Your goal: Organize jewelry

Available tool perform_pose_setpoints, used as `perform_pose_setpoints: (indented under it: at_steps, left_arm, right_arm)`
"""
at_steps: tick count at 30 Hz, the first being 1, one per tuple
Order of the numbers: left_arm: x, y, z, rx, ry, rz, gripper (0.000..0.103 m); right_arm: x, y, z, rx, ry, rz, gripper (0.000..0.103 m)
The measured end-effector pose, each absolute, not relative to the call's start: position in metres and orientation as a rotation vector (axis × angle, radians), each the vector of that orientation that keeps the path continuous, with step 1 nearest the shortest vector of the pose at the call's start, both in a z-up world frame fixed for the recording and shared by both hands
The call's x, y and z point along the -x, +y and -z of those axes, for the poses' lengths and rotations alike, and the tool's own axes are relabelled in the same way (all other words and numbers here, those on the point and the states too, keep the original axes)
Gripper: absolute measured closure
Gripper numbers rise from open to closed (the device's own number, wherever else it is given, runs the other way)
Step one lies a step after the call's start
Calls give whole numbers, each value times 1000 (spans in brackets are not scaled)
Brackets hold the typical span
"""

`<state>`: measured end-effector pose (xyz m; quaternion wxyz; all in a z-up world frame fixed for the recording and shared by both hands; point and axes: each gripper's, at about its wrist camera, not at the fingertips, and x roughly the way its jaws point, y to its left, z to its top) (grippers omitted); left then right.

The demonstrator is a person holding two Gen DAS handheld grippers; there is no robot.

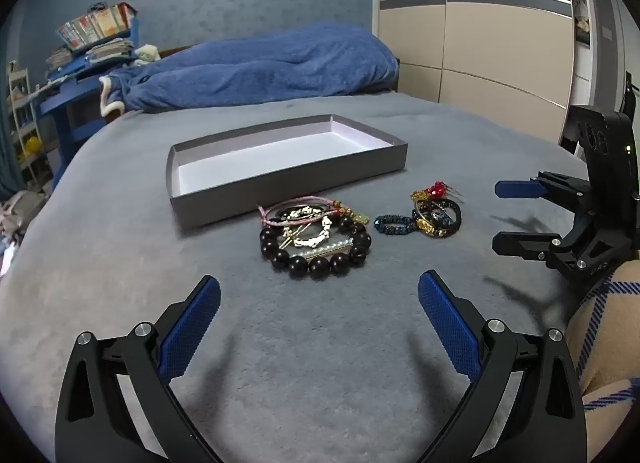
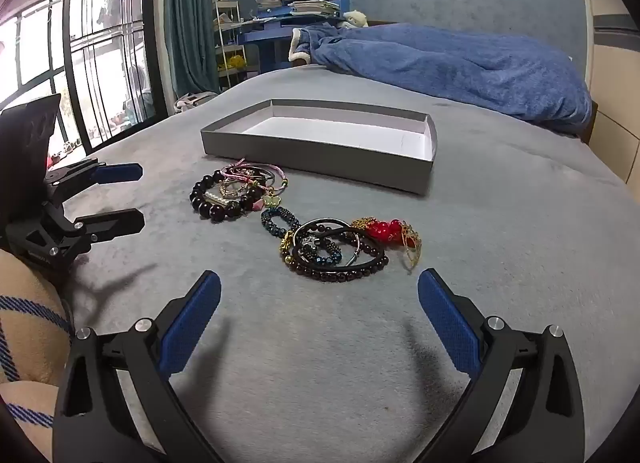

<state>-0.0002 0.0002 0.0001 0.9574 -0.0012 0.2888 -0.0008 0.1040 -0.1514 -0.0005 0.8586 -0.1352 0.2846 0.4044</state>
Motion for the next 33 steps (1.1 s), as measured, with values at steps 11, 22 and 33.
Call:
perform_pose_setpoints:
  at_steps: [11,22,33]
  left_arm:
    - [-4,-8,-1,-1,597,1,5]
    - [-1,3,3,16,592,2,5]
    - [1,5,5,18,596,-2,5]
  right_arm:
    - [-104,-151,1,283,597,-850,5]
    - [-105,-152,0,281,597,-847,5]
    - [-105,-153,0,279,597,-845,5]
